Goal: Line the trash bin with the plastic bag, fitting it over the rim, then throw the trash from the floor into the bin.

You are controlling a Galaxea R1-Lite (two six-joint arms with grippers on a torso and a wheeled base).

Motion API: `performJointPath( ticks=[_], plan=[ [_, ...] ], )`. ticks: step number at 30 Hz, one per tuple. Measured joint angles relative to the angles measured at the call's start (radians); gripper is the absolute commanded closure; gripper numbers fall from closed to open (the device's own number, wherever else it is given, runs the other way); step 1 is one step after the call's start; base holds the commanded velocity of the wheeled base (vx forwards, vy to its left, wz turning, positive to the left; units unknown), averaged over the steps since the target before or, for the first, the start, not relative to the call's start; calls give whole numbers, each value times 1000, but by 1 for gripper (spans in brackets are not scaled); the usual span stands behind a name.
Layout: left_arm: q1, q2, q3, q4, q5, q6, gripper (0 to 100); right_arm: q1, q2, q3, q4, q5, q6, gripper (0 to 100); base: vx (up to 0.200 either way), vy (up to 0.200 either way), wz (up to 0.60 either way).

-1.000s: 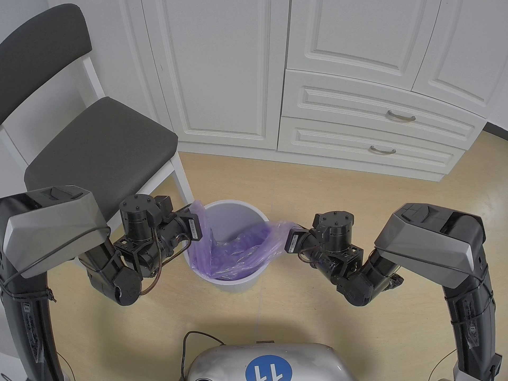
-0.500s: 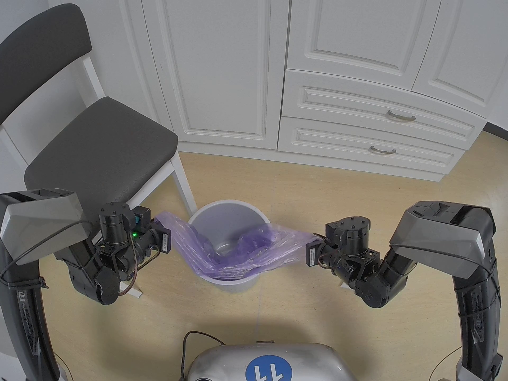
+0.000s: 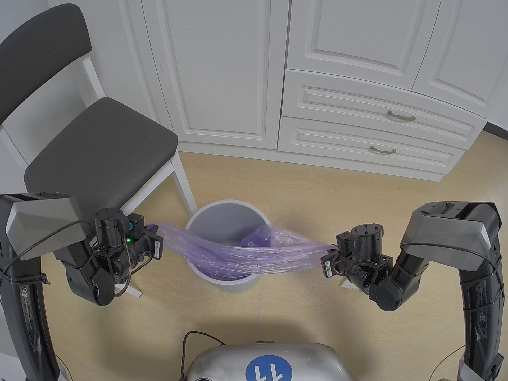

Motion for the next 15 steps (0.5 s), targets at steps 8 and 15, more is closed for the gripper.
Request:
performJointPath(
  ticks=[8, 15],
  plan=[
    [35, -13, 75, 0, -115, 77, 100, -6, -55, 107, 0, 19, -93, 100, 0, 0, 0],
    [52, -24, 114, 4, -151, 128, 100, -5, -114, 204, 3, 62, -171, 100, 0, 0, 0]
  ],
)
